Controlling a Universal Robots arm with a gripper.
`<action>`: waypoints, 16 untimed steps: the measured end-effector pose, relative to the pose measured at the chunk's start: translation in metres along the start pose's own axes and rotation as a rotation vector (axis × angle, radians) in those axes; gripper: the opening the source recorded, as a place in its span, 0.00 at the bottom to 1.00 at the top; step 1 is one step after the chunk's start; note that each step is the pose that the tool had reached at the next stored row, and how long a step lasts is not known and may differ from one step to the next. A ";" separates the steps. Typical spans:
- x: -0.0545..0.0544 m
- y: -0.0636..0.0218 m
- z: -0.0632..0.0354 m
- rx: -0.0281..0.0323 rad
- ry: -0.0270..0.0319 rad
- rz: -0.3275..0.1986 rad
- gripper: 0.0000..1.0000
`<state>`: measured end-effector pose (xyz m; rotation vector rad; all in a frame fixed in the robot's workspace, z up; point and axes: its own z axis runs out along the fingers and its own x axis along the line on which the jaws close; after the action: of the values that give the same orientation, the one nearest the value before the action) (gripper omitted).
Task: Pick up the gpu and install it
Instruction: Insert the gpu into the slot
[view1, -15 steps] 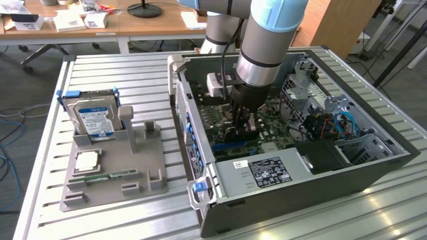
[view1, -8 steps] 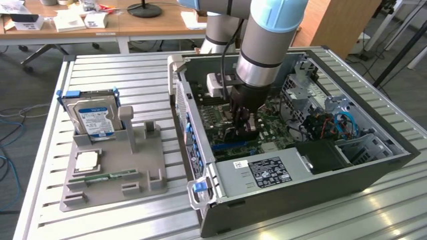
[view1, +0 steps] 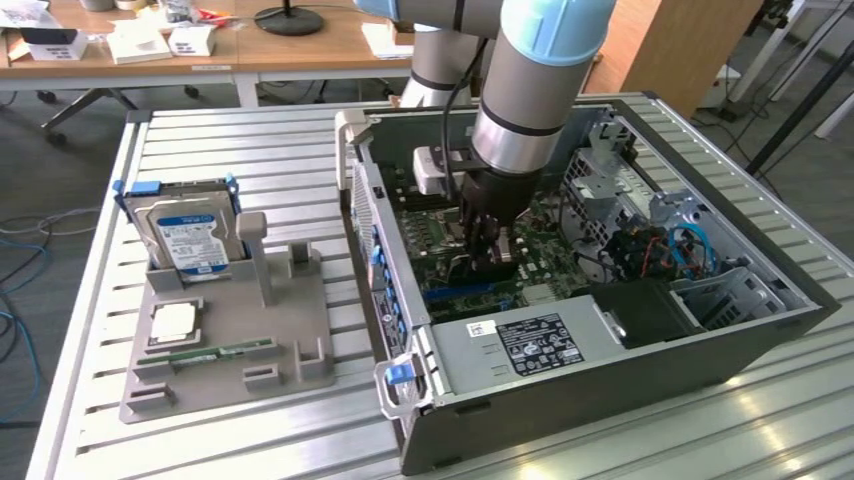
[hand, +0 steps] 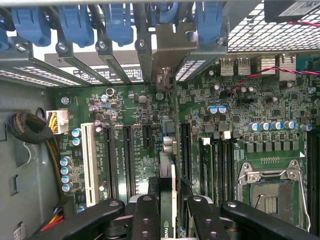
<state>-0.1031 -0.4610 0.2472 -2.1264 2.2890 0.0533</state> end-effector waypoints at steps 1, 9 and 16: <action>0.000 0.0002 0.0000 0.0002 -0.0001 0.000 0.26; 0.000 0.0022 0.0001 0.0001 -0.0001 -0.001 0.26; 0.000 0.0022 0.0000 0.0000 0.0000 -0.002 0.26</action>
<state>-0.1053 -0.4610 0.2472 -2.1284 2.2871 0.0533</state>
